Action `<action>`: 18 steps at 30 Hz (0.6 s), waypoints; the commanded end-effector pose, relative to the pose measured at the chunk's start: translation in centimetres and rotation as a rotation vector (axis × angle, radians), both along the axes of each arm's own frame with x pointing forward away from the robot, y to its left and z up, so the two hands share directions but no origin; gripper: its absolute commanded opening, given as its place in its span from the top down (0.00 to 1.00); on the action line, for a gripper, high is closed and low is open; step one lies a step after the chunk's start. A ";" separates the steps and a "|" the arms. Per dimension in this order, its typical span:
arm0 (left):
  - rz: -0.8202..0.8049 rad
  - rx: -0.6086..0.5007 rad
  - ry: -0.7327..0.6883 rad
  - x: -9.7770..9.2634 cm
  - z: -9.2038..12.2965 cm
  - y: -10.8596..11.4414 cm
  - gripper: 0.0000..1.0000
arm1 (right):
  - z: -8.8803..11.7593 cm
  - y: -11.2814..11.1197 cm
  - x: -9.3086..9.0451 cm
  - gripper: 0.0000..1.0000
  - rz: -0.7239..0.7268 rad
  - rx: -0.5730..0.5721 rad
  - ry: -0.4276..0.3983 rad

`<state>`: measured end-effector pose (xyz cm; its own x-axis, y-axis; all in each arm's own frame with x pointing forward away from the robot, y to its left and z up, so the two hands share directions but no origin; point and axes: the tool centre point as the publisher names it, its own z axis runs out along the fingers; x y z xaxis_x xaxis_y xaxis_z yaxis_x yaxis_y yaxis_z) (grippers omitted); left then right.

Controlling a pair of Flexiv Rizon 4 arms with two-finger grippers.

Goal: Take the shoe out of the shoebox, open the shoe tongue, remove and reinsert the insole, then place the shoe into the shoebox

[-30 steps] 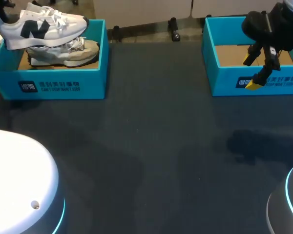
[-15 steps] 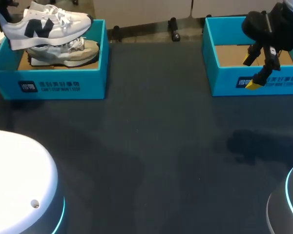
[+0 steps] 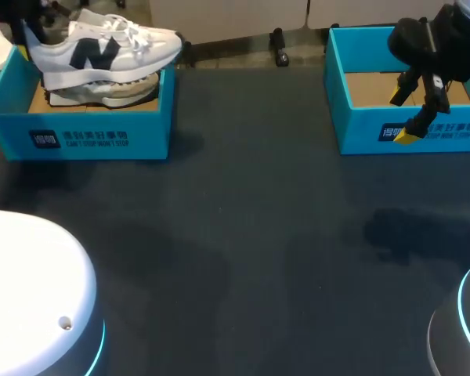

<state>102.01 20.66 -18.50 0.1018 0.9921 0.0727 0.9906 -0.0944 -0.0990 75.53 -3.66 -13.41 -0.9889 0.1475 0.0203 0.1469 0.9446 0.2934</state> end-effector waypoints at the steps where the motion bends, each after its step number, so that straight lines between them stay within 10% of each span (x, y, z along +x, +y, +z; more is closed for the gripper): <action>1: -0.001 0.023 -0.053 -2.1 0.8 -1.3 1.00 | 0.0 0.1 0.2 0.00 0.001 -0.003 0.004; 18: 0.023 0.065 -0.056 -7.6 1.1 -8.3 1.00 | 0.0 0.1 0.2 0.00 0.001 -0.003 0.004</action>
